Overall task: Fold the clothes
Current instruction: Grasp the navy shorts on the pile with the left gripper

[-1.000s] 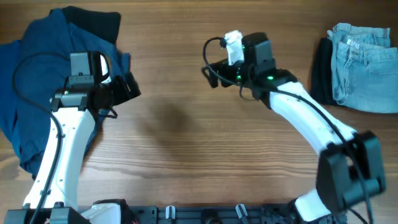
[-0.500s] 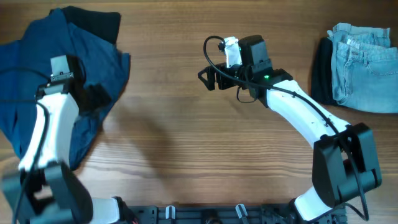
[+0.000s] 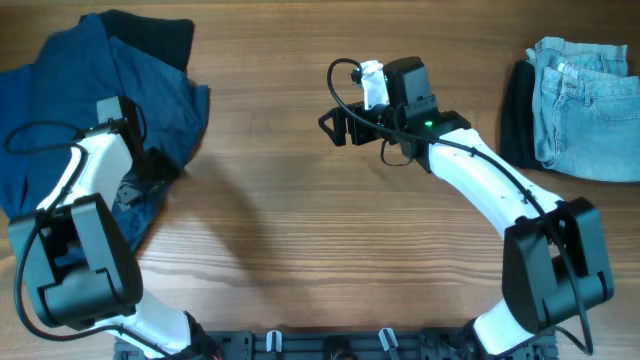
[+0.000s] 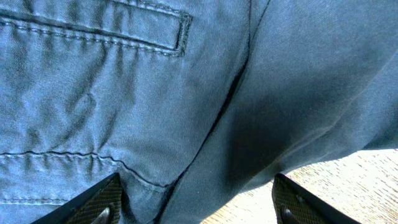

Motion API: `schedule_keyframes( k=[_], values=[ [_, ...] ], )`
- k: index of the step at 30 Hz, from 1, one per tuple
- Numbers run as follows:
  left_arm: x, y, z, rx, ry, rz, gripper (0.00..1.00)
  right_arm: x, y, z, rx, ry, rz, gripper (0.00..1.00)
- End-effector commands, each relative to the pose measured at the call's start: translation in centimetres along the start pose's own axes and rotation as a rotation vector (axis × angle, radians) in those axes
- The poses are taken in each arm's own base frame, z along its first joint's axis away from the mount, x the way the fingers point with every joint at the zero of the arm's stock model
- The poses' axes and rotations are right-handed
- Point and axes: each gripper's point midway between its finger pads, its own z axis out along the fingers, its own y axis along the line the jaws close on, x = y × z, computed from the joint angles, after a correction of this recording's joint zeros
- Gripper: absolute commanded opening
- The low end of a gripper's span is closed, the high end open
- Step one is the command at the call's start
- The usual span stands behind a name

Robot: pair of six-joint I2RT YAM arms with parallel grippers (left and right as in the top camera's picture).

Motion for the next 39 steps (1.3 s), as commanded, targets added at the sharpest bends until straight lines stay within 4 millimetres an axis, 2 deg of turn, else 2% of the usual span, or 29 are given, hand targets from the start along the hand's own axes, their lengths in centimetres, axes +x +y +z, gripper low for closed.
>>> schedule_keyframes(
  k=[1,6,10,14,19,22,28,35,39],
  values=[
    [-1.0,-0.5,-1.9,0.047,-0.049,-0.021,0.77,-1.3,0.5,-0.4,-0.005,-0.032,-0.013,0.99],
    [-2.3,0.3,-4.1,0.106,-0.112,-0.092,0.79,-1.3,0.5,-0.4,-0.005,-0.032,-0.013,0.99],
    [-3.8,0.8,-4.6,0.212,-0.132,-0.159,0.81,-1.5,0.6,-0.4,-0.007,-0.039,-0.016,0.99],
    [-4.2,1.5,-3.8,0.228,-0.120,-0.189,0.80,-1.5,0.6,-0.4,-0.008,-0.041,-0.016,0.99],
    [-3.4,0.0,-2.7,0.255,-0.074,-0.105,0.80,-1.6,0.6,-0.4,-0.008,-0.044,-0.016,1.00],
    [-2.7,-0.4,-1.8,0.235,-0.044,-0.067,0.76,-1.6,0.6,-0.4,-0.008,-0.042,-0.015,0.99],
    [-1.9,0.5,0.3,0.178,0.010,-0.075,0.69,-1.1,0.5,-0.4,-0.004,-0.025,-0.010,0.99],
    [-1.9,0.7,0.5,0.164,0.007,-0.079,0.60,-1.2,0.5,-0.4,-0.005,-0.027,-0.011,1.00],
    [-2.3,0.8,0.4,0.175,-0.002,-0.095,0.60,-1.3,0.5,-0.4,-0.004,-0.031,-0.013,1.00]
  ],
)
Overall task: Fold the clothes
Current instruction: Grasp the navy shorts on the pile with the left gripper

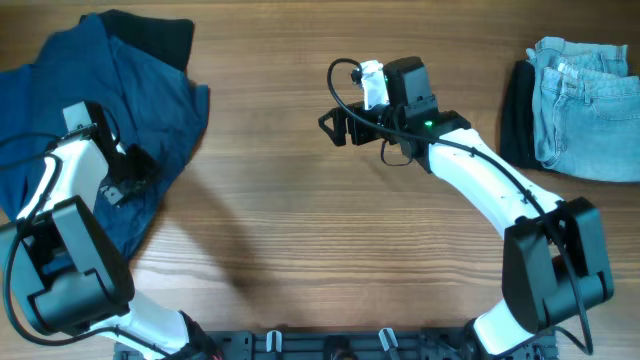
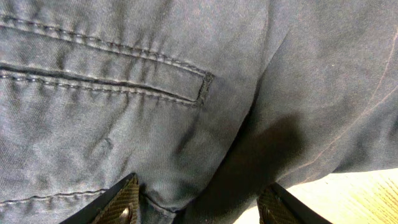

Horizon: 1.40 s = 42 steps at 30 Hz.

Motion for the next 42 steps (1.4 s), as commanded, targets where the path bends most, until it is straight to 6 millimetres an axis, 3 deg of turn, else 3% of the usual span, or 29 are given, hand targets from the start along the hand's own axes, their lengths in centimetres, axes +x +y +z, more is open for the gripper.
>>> schedule_keyframes(
  k=[1,4,7,18,22,33,37,42],
  values=[
    [-0.6,0.2,0.1,0.009,-0.009,-0.009,0.60,-1.4,0.5,-0.4,-0.002,-0.035,-0.014,0.99],
    [-1.1,-0.2,-0.2,0.040,-0.025,-0.008,0.66,-1.6,0.4,-0.4,0.001,-0.043,-0.017,1.00],
    [-1.7,-0.5,-0.3,0.051,-0.046,0.001,0.79,-1.7,0.4,-0.3,0.000,-0.047,-0.018,1.00],
    [-4.0,-0.2,-0.5,0.066,-0.132,0.033,0.79,-1.7,0.1,-0.3,0.014,-0.050,-0.018,1.00],
    [-3.0,1.1,-0.3,0.046,-0.083,0.004,0.66,-1.7,0.1,-0.3,0.014,-0.049,-0.018,0.99],
    [-0.8,2.1,-0.1,0.016,0.013,-0.009,0.59,-1.7,0.2,-0.3,0.014,-0.050,-0.017,1.00],
    [0.2,3.2,-0.2,-0.045,0.046,-0.011,0.35,-1.7,0.2,-0.3,0.014,-0.050,-0.017,0.99],
    [0.6,4.0,-0.2,-0.086,0.060,-0.012,0.17,-1.7,0.2,-0.3,0.014,-0.052,-0.018,0.99]
  ],
)
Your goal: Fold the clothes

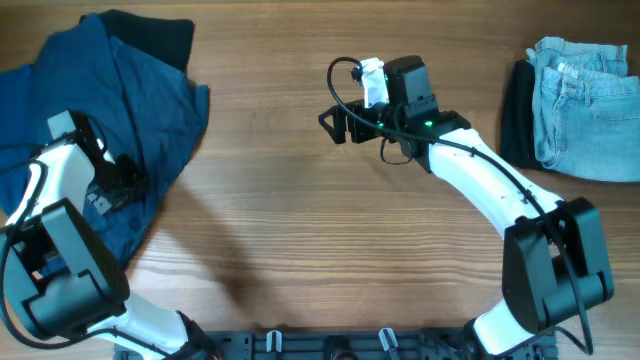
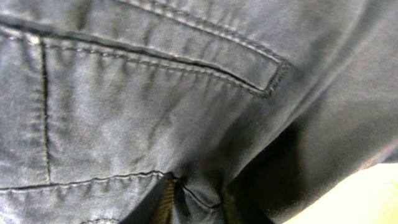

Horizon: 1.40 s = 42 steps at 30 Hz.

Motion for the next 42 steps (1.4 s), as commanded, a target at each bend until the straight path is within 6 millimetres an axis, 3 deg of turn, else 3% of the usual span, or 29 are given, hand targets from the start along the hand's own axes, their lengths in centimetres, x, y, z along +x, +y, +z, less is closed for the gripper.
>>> schedule_keyframes(
  k=[1,3,6,8,10,12,15,20,22,24,32,36,42],
  values=[
    [-0.2,1.0,0.0,-0.051,-0.001,-0.001,0.15,-1.2,0.3,-0.2,0.006,-0.028,-0.009,1.00],
    [-0.2,1.0,0.0,-0.051,-0.002,-0.002,0.04,-1.2,0.3,-0.2,0.006,-0.028,-0.009,0.99],
    [-0.4,0.9,-0.2,-0.043,-0.007,-0.007,0.04,-1.3,0.3,-0.2,0.005,-0.032,-0.010,0.99],
    [-0.7,0.0,-1.6,-0.004,-0.010,-0.008,0.04,-1.6,0.3,-0.3,0.002,-0.044,-0.014,0.99],
    [-1.5,-1.0,-4.4,0.031,-0.037,0.004,0.04,-1.9,0.9,-0.4,-0.023,-0.056,-0.022,0.99],
    [-2.7,-2.9,-8.7,0.078,-0.106,0.033,0.04,-2.4,1.5,-1.0,-0.045,-0.068,-0.029,0.99],
    [-4.3,-7.8,-18.5,0.212,-0.316,0.139,0.04,-2.8,2.3,-2.3,-0.058,-0.077,-0.032,0.99],
    [-3.6,-14.0,-31.8,0.421,-0.644,0.265,0.04,-2.9,4.8,-4.1,-0.165,-0.069,0.017,0.99],
    [-2.5,-15.5,-35.3,0.490,-0.728,0.297,0.04,-2.9,6.0,-4.4,-0.238,-0.058,0.062,0.99],
    [-1.6,-16.3,-37.6,0.544,-0.782,0.308,0.04,-2.9,7.1,-4.7,-0.303,-0.042,0.116,0.99],
    [-0.3,-18.5,-43.4,0.728,-0.922,0.278,0.04,-2.8,8.8,-5.3,-0.409,-0.008,0.200,0.99],
    [-0.2,-19.9,-44.6,0.795,-0.944,0.264,0.04,-2.1,9.7,-5.4,-0.458,0.024,0.197,0.99],
    [1.4,-22.3,-45.7,0.859,-0.957,0.320,0.04,0.4,13.1,-4.0,-0.528,0.116,0.171,0.99]
  ],
)
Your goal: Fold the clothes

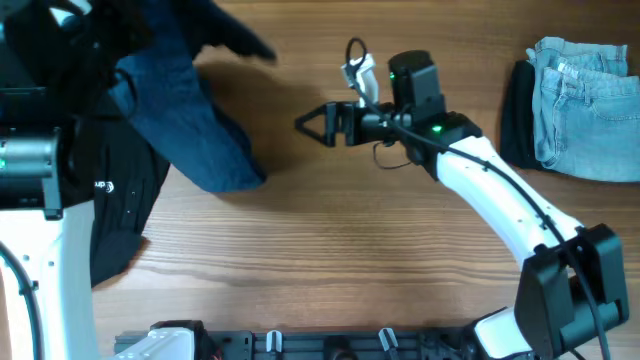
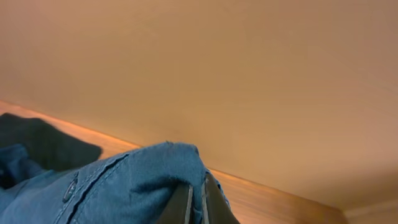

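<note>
Blue trousers (image 1: 190, 120) hang lifted over the table's left side, their lower end near the wood. In the left wrist view my left gripper (image 2: 196, 190) is shut on a bunched edge of the blue trousers (image 2: 124, 180), high above the table. My raised left arm (image 1: 35, 165) fills the left edge of the overhead view, and its fingers cannot be picked out there. My right gripper (image 1: 310, 124) hovers at mid-table right of the trousers, pointing left with nothing in it. It shows in profile only.
A black garment (image 1: 120, 215) lies flat on the table under the lifted trousers. At the far right sit folded light-blue jeans (image 1: 585, 100) with a folded black piece (image 1: 517, 110) beside them.
My left gripper was low on the trousers lying on the table with fabric between its fingers. Now it is high up with the trousers hanging, and the black garment shows. The right gripper has shifted left.
My left gripper stood open over the trousers' pocket seam at the table's left. Then it was further left and lower, still open. Then its fingers were pinching a fold. Now the trousers hang from it above the table, and the right arm reaches slightly further left.
</note>
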Motion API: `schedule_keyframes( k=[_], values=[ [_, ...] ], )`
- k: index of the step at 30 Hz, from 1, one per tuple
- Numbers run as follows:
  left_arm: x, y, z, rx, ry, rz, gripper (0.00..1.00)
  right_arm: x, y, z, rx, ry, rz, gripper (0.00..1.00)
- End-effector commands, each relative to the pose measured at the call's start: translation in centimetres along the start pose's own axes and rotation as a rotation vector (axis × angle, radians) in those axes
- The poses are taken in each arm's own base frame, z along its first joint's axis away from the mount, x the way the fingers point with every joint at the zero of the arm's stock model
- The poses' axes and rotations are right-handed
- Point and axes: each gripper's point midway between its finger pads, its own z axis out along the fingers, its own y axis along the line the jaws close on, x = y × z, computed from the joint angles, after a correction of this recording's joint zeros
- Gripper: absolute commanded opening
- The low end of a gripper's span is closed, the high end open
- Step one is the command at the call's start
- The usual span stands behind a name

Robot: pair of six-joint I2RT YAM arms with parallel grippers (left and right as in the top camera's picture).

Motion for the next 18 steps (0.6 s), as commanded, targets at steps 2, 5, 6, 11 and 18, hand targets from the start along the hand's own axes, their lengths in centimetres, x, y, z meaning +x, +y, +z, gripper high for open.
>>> schedule_keyframes(
  k=[2,5,6,11,18],
  values=[
    [-0.2,-1.7,0.2,0.045,-0.015,-0.005,0.04,2.8,2.8,2.7,-0.081,0.104,0.012,1.00],
    [0.1,-1.5,0.7,0.036,-0.007,-0.006,0.04,4.2,4.0,3.8,-0.093,0.143,0.017,0.98],
    [0.1,-1.5,0.8,0.035,-0.005,-0.006,0.04,4.5,4.2,4.1,-0.091,0.149,0.014,0.98],
    [0.3,-1.4,1.1,0.032,0.002,-0.006,0.04,4.8,3.7,4.9,-0.037,0.139,0.048,0.98],
    [0.3,-1.4,1.1,0.032,0.002,-0.006,0.04,3.8,1.3,5.3,0.073,0.078,0.072,0.98]
  ],
)
